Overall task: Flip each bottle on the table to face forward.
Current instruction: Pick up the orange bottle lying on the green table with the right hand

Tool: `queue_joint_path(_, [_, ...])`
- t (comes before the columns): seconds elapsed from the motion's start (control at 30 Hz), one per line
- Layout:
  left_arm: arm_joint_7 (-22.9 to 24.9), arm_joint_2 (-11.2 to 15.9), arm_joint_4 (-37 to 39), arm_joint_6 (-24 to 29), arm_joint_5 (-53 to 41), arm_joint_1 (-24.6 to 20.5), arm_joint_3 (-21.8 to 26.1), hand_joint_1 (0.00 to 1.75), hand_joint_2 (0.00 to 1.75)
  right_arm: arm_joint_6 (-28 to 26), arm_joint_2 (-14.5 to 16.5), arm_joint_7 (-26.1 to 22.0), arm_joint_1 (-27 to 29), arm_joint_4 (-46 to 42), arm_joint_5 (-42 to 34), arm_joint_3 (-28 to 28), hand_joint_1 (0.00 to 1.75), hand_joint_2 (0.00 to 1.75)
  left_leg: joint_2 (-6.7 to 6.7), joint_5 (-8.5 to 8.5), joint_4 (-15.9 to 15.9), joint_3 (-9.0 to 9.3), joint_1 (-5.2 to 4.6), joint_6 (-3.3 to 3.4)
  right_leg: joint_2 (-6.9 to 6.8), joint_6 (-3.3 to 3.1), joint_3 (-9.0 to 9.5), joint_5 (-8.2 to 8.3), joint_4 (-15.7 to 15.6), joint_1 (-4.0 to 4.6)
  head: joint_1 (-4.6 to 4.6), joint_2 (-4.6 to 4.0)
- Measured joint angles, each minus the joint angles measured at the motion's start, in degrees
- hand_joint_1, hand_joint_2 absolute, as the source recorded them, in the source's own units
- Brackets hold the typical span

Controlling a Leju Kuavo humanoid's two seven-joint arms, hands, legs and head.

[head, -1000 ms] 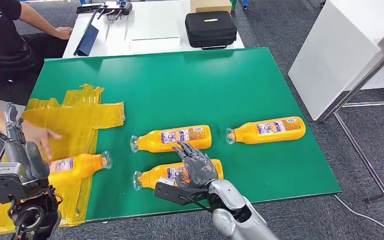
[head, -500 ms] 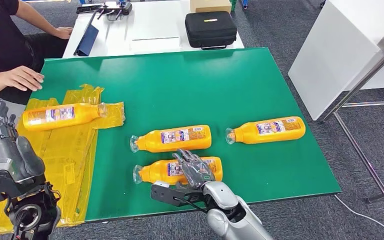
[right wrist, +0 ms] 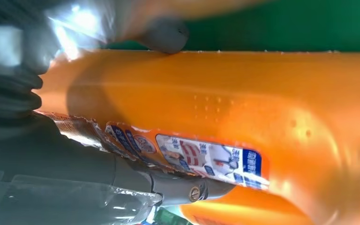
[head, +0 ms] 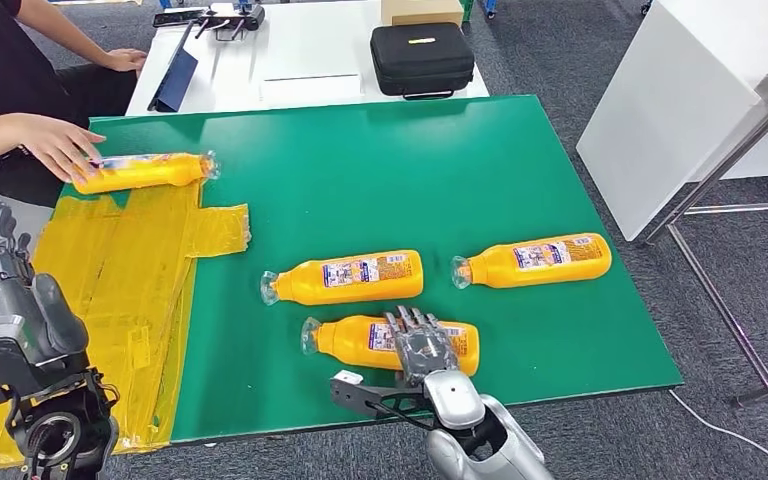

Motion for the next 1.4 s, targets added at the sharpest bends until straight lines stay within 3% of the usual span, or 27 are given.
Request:
queue_joint_path(0.5, [0.90,-1.46,0.00,-1.05,-1.10,-0.12,2.10,0.00,0.00,2.22,-2.83,1.03,3.69,-6.01,1.01,-1.05,0.00,1.75,0.02,0.00,0.00,0.02,-0.01,0.00,0.01,0.00,0.00,0.00,0.00,0.01,-0.01,0.00])
queue_joint_path(0.63, [1.13,-1.71,0.00,-1.38,-1.54,-0.11,2.47,0.00,0.00,2.30,-3.57,1.54,4.41,-7.91,1.98,-1.08,0.00,0.00,0.01,-0.01,0.00,0.01,-0.01,0.00,0.01,0.00,0.00,0.00,0.00,0.00,0.00,0.00])
queue_joint_path(1.0, [1.23,-2.25,-0.07,-1.62,-2.03,0.16,3.88,0.00,0.00,2.21,-5.55,2.05,5.49,-14.28,2.66,-2.14,0.00,0.00,0.02,-0.02,0.00,0.00,-0.01,0.00,0.01,0.00,0.00,0.00,0.00,0.01,-0.02,0.00])
queue_joint_path(1.13, [1.02,-2.32,-0.09,-1.93,-2.04,0.39,4.40,0.00,0.00,1.51,-5.82,1.73,5.65,-15.95,2.08,-2.52,0.00,1.75,0.03,-0.02,0.00,0.01,-0.01,0.00,0.01,0.00,0.00,0.00,0.00,0.01,-0.01,0.00])
queue_joint_path(1.4, [-0.22,-2.31,-0.09,-2.22,-1.23,1.05,5.77,0.00,0.00,1.08,-7.40,-0.08,6.45,-20.22,-0.87,-3.53,0.00,1.75,0.00,-0.02,0.00,0.00,-0.01,0.00,0.00,0.00,0.00,-0.01,-0.01,0.01,-0.01,0.00])
